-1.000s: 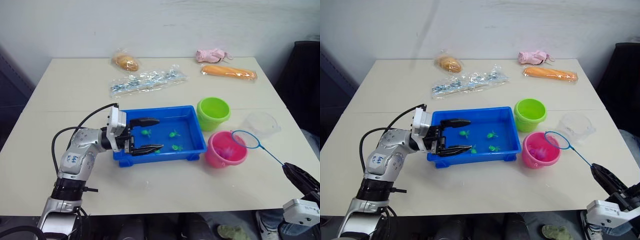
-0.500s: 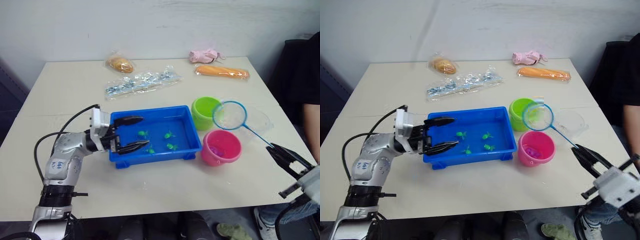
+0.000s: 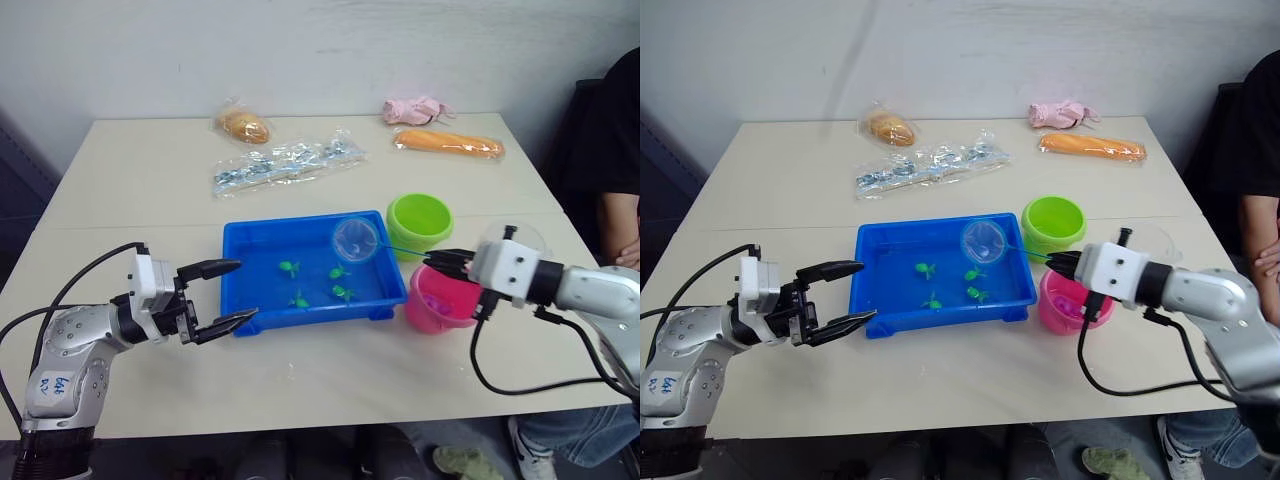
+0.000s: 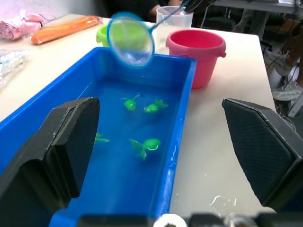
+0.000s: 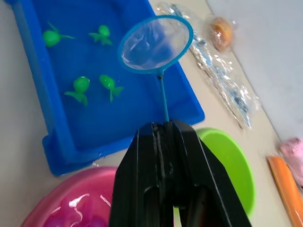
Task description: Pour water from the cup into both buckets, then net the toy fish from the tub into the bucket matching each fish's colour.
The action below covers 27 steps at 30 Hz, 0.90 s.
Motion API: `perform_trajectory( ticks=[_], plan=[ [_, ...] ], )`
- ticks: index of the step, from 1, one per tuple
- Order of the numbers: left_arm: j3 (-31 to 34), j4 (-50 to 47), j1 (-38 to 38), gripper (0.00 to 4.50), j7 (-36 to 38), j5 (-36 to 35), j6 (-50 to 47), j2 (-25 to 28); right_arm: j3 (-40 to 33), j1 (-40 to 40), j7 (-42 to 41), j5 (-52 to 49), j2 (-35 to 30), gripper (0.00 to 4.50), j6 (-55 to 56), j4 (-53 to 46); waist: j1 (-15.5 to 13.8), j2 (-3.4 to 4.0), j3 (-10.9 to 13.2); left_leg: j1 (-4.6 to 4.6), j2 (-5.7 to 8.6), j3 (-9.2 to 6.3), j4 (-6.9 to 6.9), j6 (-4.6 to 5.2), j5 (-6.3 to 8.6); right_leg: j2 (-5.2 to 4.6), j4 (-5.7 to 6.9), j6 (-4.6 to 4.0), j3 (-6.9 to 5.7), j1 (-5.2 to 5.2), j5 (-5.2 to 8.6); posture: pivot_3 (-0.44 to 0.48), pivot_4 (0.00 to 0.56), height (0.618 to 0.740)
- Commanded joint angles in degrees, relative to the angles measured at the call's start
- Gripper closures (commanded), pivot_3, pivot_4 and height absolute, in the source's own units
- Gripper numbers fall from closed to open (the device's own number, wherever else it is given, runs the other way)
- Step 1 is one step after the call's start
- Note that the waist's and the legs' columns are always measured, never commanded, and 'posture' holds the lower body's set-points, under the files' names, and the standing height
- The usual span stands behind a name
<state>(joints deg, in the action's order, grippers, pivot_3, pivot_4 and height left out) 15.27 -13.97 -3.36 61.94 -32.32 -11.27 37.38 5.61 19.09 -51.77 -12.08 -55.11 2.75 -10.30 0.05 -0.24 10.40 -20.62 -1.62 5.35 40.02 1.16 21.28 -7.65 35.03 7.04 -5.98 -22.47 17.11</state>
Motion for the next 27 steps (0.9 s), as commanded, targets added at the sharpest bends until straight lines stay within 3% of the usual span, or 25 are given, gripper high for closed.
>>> perform_trajectory(
  ticks=[1,10,27],
  plan=[
    [1.43,-3.80,1.79,0.03,-1.15,-1.69,-1.21,1.12,3.19,4.92,-6.16,1.86,2.36,4.50,4.50,4.82,0.15,0.00,0.00,-0.02,-0.01,0.00,0.00,0.00,0.00,0.01,0.08,0.00,-0.01,-0.01,0.00,0.000,0.150,0.740],
    [1.48,-5.27,4.26,0.03,-3.10,-1.55,-1.37,0.82,6.27,9.70,-7.76,8.21,7.90,4.50,8.26,12.83,0.18,0.01,0.01,-0.05,0.00,0.01,0.03,0.00,0.00,0.02,0.19,0.03,-0.03,0.00,-0.01,0.000,0.150,0.740],
    [-0.01,-3.99,2.37,0.03,-2.76,-1.66,-2.14,1.26,2.22,10.02,-5.71,7.84,10.81,4.50,5.99,14.22,0.21,0.02,0.01,-0.05,-0.01,0.01,0.02,-0.02,0.00,0.03,0.20,0.02,-0.03,-0.02,-0.01,0.000,0.150,0.740]
  ],
)
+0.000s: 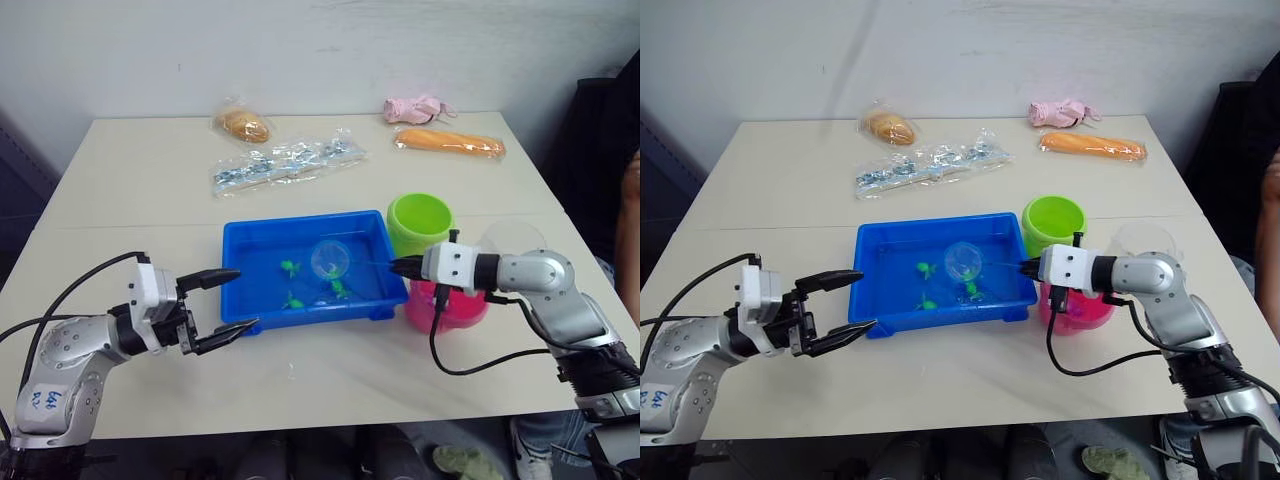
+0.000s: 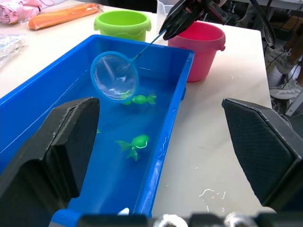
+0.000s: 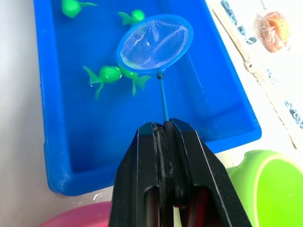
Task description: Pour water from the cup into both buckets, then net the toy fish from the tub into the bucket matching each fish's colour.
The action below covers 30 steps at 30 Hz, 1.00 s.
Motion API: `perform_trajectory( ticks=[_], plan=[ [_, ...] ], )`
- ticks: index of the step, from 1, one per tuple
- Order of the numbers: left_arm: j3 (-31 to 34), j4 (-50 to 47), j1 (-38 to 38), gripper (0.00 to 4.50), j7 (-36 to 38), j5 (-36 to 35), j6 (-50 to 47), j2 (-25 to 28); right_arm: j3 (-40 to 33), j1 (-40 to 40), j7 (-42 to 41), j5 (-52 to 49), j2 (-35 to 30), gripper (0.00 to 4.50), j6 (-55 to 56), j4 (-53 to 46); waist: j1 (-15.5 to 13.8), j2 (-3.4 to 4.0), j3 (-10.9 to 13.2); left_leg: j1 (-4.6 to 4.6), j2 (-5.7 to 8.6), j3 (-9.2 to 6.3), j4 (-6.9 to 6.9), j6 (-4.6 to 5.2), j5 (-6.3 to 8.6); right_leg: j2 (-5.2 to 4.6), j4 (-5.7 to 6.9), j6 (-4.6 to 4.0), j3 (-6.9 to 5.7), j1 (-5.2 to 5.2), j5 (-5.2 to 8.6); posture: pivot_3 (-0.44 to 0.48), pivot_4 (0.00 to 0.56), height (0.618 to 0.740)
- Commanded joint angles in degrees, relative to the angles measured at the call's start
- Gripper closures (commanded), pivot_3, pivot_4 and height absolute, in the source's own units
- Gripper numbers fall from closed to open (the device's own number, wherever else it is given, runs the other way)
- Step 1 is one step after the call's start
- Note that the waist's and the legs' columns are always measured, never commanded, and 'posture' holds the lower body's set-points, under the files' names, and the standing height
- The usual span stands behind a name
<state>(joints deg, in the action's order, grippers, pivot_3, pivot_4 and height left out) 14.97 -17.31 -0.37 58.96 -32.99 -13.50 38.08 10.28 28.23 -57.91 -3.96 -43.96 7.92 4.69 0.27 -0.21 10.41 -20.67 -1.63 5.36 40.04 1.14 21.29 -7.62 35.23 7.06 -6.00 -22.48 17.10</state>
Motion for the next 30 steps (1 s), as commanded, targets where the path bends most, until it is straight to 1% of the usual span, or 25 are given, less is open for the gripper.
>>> perform_trajectory(
  ticks=[1,4,14,22,26,29,30],
  plan=[
    [0.27,-0.58,-0.71,0.03,0.27,-0.98,0.07,0.56,-2.37,0.93,0.37,0.36,-0.78,4.50,1.50,-0.24,0.00,0.00,0.00,0.00,0.00,0.00,0.00,0.00,0.00,0.00,0.00,0.00,0.00,0.00,0.00,0.000,0.150,0.740],
    [0.18,-0.34,-1.05,0.03,0.37,-0.90,0.03,0.51,-1.83,0.89,-0.01,1.87,-1.65,4.50,3.17,0.89,-0.01,0.00,0.00,0.00,0.01,0.01,0.00,0.00,0.00,0.00,-0.01,0.00,0.00,0.00,0.00,0.000,0.150,0.740],
    [-0.31,-0.14,-1.58,0.03,0.08,-0.56,0.12,0.00,-1.48,0.56,1.93,4.67,-0.97,4.50,3.96,2.87,0.02,0.01,0.00,0.00,0.00,0.01,0.00,0.00,0.00,0.01,-0.01,0.00,0.00,0.00,0.00,0.000,0.150,0.740],
    [-0.59,0.04,-1.64,0.03,-0.03,-0.49,0.41,-0.20,-0.34,-0.11,-0.17,5.66,-1.91,4.50,6.40,2.91,0.00,0.01,0.00,0.00,0.00,0.01,0.00,0.00,0.00,0.01,-0.02,0.00,0.00,0.01,0.00,0.000,0.150,0.740],
    [-0.67,0.32,-1.77,0.03,0.21,-0.57,0.56,-0.11,0.08,-1.14,-2.70,4.41,-1.88,4.50,5.24,0.45,-0.02,0.01,0.00,0.00,0.00,0.00,0.00,0.00,0.00,0.01,-0.02,0.00,0.00,0.01,0.00,0.000,0.150,0.740],
    [-0.81,0.47,-1.89,0.03,0.35,-0.59,0.65,-0.15,0.17,-2.33,-4.86,2.79,-1.93,4.50,2.24,-2.00,-0.08,0.00,0.00,0.00,0.00,-0.01,0.00,0.00,0.00,0.01,-0.02,0.00,0.00,0.01,0.00,0.000,0.150,0.740],
    [-0.89,0.57,-1.98,0.03,0.44,-0.59,0.68,-0.15,-0.22,-2.78,-5.32,1.25,-1.54,4.50,-0.47,-3.35,-0.08,0.00,0.00,0.00,0.00,0.00,0.00,0.00,0.00,0.00,-0.02,0.00,0.00,0.01,0.00,0.000,0.150,0.740]
  ],
)
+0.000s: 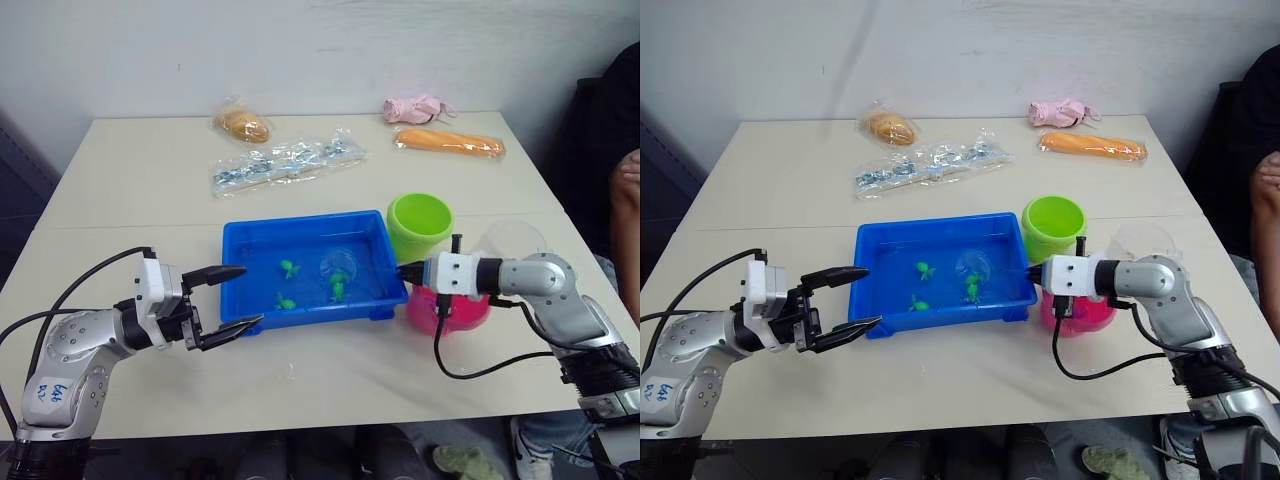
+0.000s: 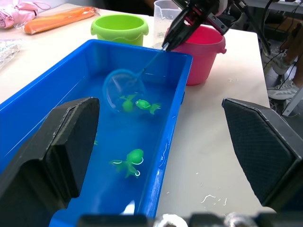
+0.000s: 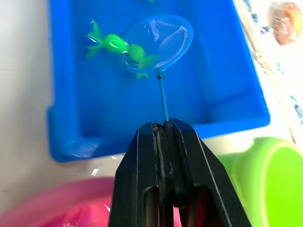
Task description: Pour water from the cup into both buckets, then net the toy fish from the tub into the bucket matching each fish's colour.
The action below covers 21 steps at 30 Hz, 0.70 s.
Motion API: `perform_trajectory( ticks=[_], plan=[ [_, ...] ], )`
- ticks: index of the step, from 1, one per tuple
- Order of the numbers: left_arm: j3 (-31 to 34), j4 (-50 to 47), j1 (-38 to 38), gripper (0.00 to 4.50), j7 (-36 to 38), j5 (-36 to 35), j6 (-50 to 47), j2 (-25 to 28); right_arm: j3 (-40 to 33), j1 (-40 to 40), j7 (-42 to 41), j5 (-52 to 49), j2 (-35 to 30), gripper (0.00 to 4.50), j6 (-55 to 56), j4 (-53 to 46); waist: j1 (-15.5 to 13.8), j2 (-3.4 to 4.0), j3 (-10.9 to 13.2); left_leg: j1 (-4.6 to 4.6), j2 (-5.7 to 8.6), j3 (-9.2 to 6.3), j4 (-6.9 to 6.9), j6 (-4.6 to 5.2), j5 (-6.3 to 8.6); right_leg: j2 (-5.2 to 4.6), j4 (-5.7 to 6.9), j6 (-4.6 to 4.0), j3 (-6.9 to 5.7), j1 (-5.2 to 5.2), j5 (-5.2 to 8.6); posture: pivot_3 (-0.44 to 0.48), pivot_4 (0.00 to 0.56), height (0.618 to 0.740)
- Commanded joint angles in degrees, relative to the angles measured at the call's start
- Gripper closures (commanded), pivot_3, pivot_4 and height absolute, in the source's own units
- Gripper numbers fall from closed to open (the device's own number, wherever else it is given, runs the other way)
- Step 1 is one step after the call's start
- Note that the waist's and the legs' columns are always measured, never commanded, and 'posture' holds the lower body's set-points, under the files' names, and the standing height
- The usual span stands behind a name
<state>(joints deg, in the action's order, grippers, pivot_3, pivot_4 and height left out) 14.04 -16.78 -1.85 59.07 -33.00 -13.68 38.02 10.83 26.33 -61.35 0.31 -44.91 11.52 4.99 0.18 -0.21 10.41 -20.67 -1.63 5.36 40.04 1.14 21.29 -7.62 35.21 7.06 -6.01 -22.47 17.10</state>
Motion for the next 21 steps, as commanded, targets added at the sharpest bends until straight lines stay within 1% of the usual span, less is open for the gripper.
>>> perform_trajectory(
  ticks=[1,5,9,12,16,21],
  plan=[
    [-0.01,0.10,-0.56,0.03,0.39,-0.57,0.87,-0.09,-1.11,-1.18,-2.13,-4.08,-0.28,4.50,-6.04,-4.63,0.02,0.00,0.00,0.00,0.00,0.00,0.00,0.00,0.00,0.00,0.00,0.00,0.01,0.00,0.00,0.000,0.150,0.740],
    [-0.22,0.49,-0.93,0.03,0.74,-0.60,0.86,-0.04,-1.78,-2.10,-4.77,-7.80,-1.11,4.50,-13.18,-8.18,0.03,0.00,0.00,0.00,-0.01,-0.01,0.00,0.00,0.00,0.01,0.01,0.00,0.00,0.00,0.00,0.000,0.150,0.740],
    [-0.38,0.95,-1.28,0.03,0.85,-0.65,0.92,0.11,-3.33,-2.94,-5.64,-12.01,-1.53,4.50,-21.36,-11.11,0.00,0.00,0.00,0.00,-0.01,-0.02,-0.01,-0.01,0.01,0.00,0.00,0.00,0.00,0.00,0.00,0.000,0.150,0.740],
    [-0.58,0.72,-1.18,0.03,0.66,-0.61,1.04,-0.17,-4.77,-3.89,-6.35,-15.95,-2.67,4.50,-29.73,-13.55,-0.06,0.01,0.01,-0.01,-0.01,-0.02,-0.01,0.00,0.01,-0.03,-0.02,0.00,-0.01,-0.01,0.00,0.000,0.150,0.740],
    [-0.63,0.97,-1.00,0.03,0.72,-0.84,1.32,-0.67,-7.13,-4.23,-4.43,-20.07,-2.10,4.50,-38.08,-15.63,-0.05,0.01,0.01,-0.02,-0.02,-0.05,-0.03,-0.02,0.02,-0.02,-0.04,0.00,-0.01,-0.01,0.00,0.000,0.150,0.740],
    [-0.79,3.50,-3.51,0.03,1.80,-0.72,1.18,-0.23,-10.46,-4.06,-1.86,-23.04,-2.02,4.50,-42.98,-16.61,-0.12,0.01,0.01,-0.03,-0.02,-0.03,-0.03,-0.02,0.02,-0.02,-0.04,0.00,0.00,-0.03,0.00,0.000,0.150,0.740]
  ],
)
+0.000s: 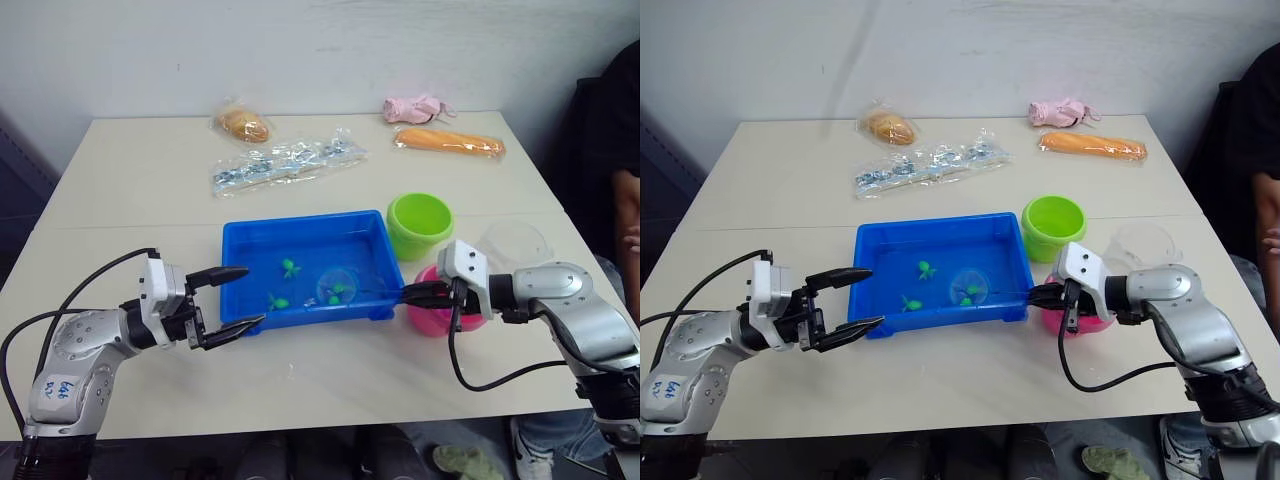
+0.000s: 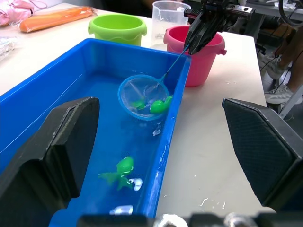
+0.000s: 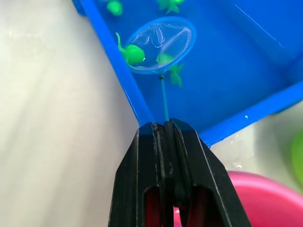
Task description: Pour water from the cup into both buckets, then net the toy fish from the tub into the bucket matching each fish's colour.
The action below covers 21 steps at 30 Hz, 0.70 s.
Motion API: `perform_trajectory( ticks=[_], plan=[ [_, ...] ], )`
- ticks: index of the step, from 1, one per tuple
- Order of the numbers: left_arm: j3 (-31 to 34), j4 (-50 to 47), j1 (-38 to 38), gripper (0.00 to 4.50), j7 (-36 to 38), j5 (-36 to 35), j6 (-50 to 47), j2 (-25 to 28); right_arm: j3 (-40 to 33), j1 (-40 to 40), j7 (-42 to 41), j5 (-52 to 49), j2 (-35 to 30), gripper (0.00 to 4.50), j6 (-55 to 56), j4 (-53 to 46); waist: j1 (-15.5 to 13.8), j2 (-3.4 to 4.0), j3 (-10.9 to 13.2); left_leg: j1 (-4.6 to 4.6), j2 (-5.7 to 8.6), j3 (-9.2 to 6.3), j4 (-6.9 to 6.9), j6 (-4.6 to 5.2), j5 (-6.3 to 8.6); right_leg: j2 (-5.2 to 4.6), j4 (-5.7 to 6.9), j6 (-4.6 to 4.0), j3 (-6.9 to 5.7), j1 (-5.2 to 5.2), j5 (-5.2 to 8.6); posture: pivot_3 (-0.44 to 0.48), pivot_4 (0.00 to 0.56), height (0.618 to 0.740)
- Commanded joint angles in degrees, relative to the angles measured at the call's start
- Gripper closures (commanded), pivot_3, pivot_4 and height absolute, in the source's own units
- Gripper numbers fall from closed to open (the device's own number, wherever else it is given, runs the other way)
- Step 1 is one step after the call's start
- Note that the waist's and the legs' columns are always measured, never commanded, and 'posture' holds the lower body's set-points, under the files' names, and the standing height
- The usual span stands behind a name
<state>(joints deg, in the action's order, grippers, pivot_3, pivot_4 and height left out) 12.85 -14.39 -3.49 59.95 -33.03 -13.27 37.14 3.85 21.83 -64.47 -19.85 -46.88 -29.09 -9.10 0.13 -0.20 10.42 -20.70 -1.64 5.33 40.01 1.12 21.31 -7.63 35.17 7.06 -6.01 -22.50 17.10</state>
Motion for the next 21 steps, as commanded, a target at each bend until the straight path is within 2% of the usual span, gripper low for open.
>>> perform_trajectory(
  ticks=[1,14,19,21],
  plan=[
    [0.36,1.84,-2.71,0.03,1.02,-0.59,0.80,0.65,-4.15,0.42,1.60,-3.67,-0.01,4.50,-3.28,-2.83,-0.12,0.00,0.00,-0.01,0.01,-0.01,0.00,0.00,0.00,-0.01,0.01,0.00,-0.02,0.00,0.00,0.000,0.150,0.740],
    [0.76,2.01,-3.46,0.03,1.42,-0.99,0.29,0.93,-9.79,-1.88,4.65,-10.51,-0.12,4.50,-9.26,-6.15,-0.03,0.00,0.00,-0.37,0.02,-0.02,0.03,0.01,-0.01,0.06,-0.03,0.02,-0.09,-0.26,-0.01,0.000,0.150,0.740],
    [0.69,0.83,-3.96,0.03,1.02,-1.97,-0.78,0.88,-15.05,-4.40,5.09,-13.85,-1.74,4.50,-10.96,-8.26,-0.31,0.00,0.00,-0.40,0.04,-0.04,0.03,0.01,-0.01,0.05,-0.05,0.04,-0.10,-0.26,-0.02,0.000,0.150,0.740],
    [-0.42,0.46,-5.70,0.03,1.06,-2.51,-1.64,0.61,-21.29,-8.26,5.41,-17.65,-2.40,4.50,-12.95,-12.02,-0.73,0.00,0.00,-0.42,0.04,-0.07,0.03,0.02,-0.01,0.05,-0.07,0.04,-0.12,-0.25,-0.02,0.000,0.150,0.740]
  ],
)
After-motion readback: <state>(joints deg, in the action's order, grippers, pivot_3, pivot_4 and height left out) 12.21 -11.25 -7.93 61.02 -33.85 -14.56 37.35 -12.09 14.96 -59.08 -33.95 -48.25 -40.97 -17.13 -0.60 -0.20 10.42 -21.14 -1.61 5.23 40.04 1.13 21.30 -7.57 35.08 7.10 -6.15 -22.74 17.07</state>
